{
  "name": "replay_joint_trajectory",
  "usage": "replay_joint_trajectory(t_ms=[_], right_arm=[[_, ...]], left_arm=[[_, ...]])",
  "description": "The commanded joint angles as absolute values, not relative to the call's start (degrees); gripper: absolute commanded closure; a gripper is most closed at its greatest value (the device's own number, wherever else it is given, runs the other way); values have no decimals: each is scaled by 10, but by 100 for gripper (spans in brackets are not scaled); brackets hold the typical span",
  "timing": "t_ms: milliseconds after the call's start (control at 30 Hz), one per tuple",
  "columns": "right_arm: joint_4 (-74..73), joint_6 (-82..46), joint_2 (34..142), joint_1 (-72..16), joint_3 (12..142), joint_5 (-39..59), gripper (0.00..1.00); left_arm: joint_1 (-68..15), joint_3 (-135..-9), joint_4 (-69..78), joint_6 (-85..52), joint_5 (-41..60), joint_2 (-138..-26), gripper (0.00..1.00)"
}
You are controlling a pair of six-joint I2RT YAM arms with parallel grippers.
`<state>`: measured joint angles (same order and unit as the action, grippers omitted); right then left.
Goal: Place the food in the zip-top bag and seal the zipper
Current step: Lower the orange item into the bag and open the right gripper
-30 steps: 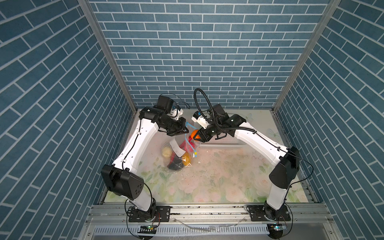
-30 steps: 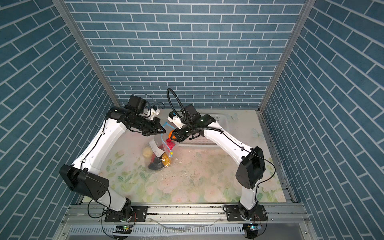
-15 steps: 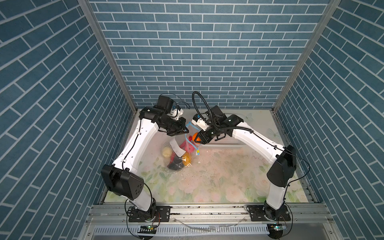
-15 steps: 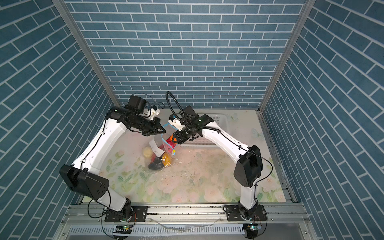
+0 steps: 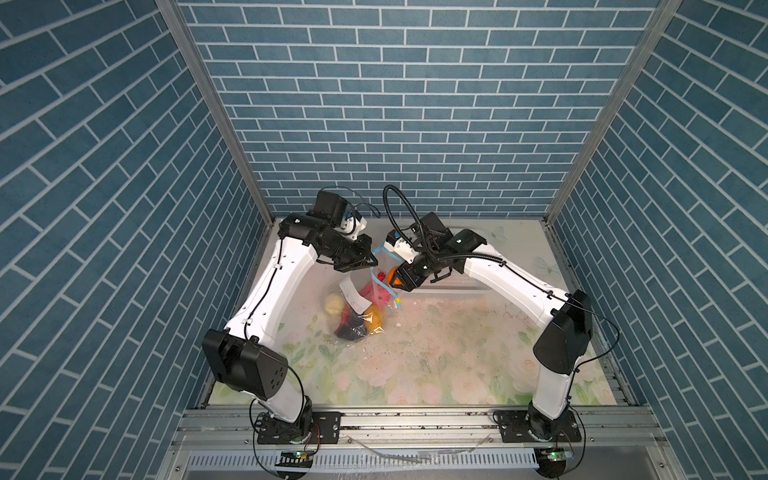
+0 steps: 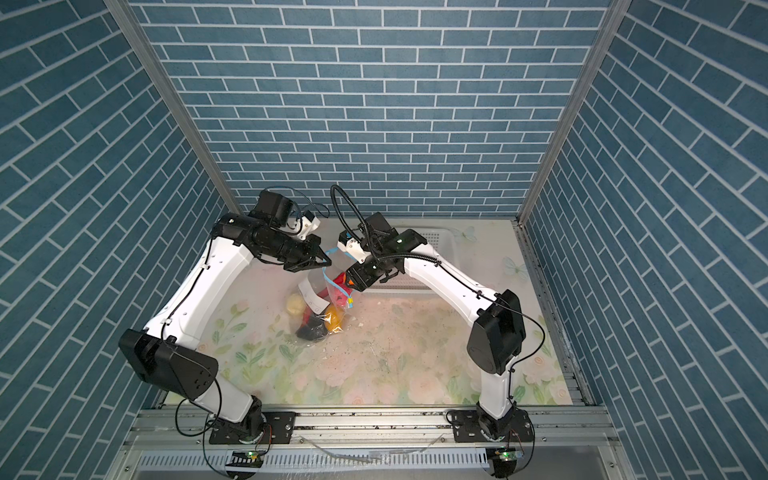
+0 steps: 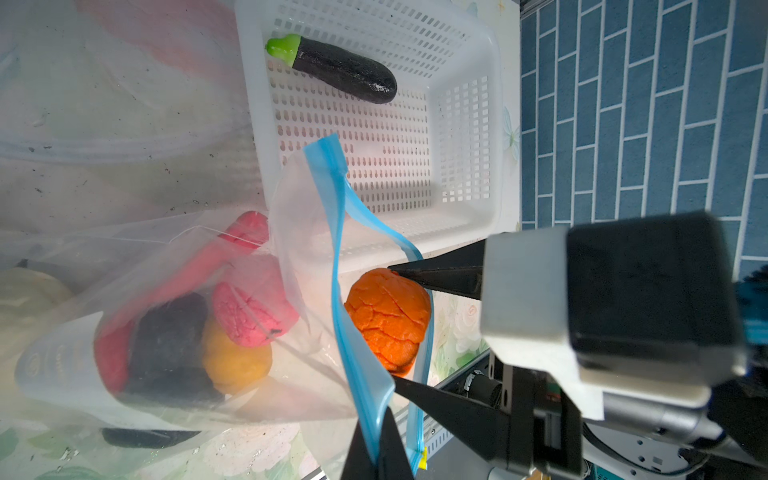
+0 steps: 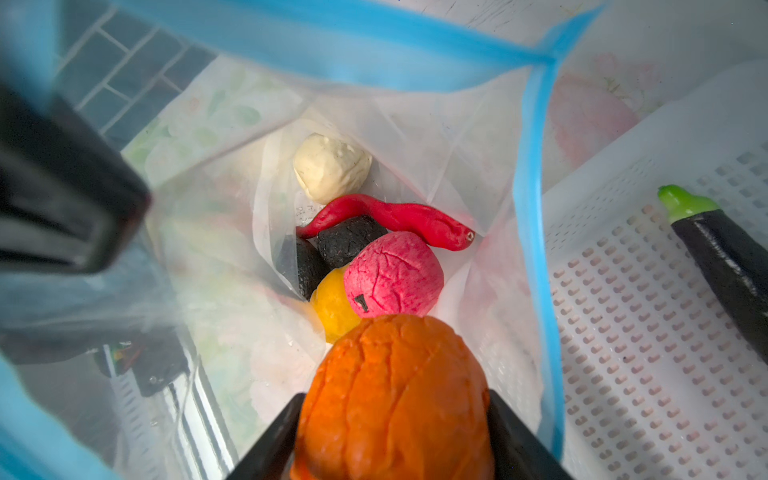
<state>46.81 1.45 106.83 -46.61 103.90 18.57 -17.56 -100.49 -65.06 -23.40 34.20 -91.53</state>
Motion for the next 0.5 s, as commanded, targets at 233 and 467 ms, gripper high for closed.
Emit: replay_joint_trajectory(t_ms=[233, 467], right_arm=[[483, 35, 1070, -473, 1061, 172, 32], [482, 34, 1066, -474, 1061, 172, 32]], left_arm=[[-179, -1009, -650, -228, 349, -910, 100], [-179, -1009, -648, -227, 350, -909, 100]])
